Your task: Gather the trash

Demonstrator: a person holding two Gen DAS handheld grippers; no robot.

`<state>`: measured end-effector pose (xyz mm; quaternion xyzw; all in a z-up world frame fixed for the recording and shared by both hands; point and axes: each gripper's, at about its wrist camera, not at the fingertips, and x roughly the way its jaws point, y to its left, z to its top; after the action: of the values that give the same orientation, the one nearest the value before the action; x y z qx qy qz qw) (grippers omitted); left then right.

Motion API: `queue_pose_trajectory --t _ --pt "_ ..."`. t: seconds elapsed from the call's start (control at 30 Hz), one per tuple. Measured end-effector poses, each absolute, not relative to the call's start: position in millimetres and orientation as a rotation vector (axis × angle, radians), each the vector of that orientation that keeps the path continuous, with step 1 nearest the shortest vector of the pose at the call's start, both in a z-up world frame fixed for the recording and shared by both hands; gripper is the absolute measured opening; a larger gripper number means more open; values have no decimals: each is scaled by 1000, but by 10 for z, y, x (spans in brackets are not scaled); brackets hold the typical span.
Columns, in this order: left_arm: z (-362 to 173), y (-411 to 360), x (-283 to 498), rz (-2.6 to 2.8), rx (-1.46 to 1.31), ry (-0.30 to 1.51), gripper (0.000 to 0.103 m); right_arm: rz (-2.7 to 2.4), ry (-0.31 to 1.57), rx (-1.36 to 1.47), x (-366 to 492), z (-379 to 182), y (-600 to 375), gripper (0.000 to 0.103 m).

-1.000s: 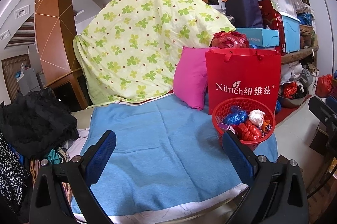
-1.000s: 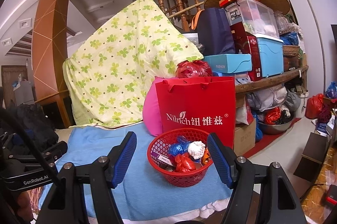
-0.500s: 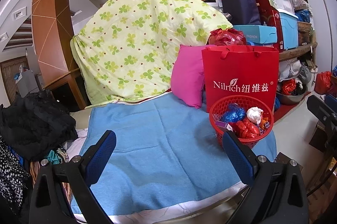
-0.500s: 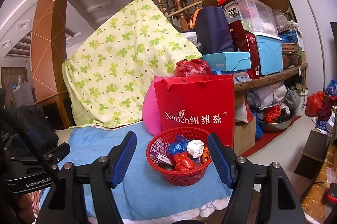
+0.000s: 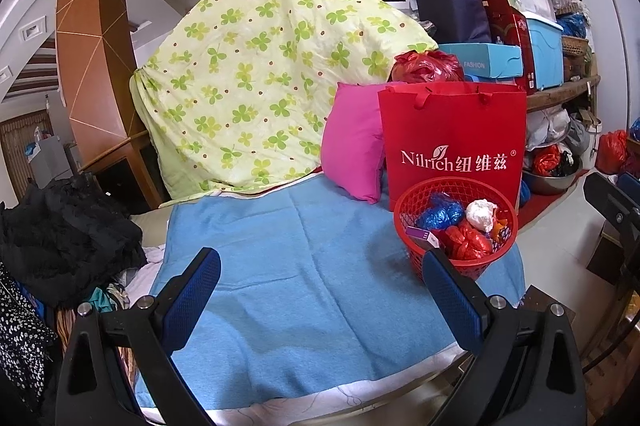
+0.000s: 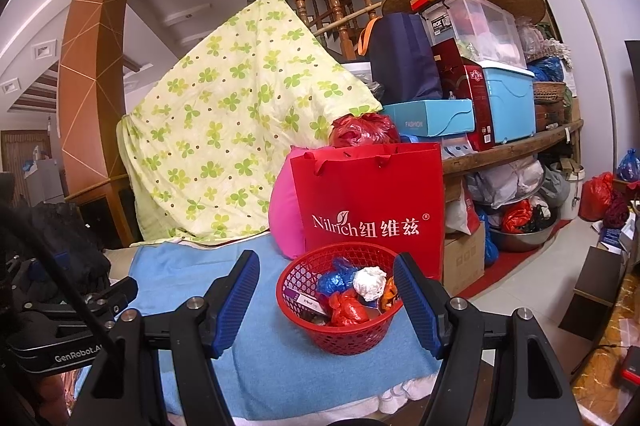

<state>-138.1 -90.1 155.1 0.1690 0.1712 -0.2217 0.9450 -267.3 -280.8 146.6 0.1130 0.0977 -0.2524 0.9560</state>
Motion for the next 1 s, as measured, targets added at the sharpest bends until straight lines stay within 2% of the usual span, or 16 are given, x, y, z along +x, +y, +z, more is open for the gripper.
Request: queue_pose_trajectory --t 1.0 --pt "1454 -1110 -1367 -476 395 369 100 -538 198 255 -2735 1341 -2923 75"
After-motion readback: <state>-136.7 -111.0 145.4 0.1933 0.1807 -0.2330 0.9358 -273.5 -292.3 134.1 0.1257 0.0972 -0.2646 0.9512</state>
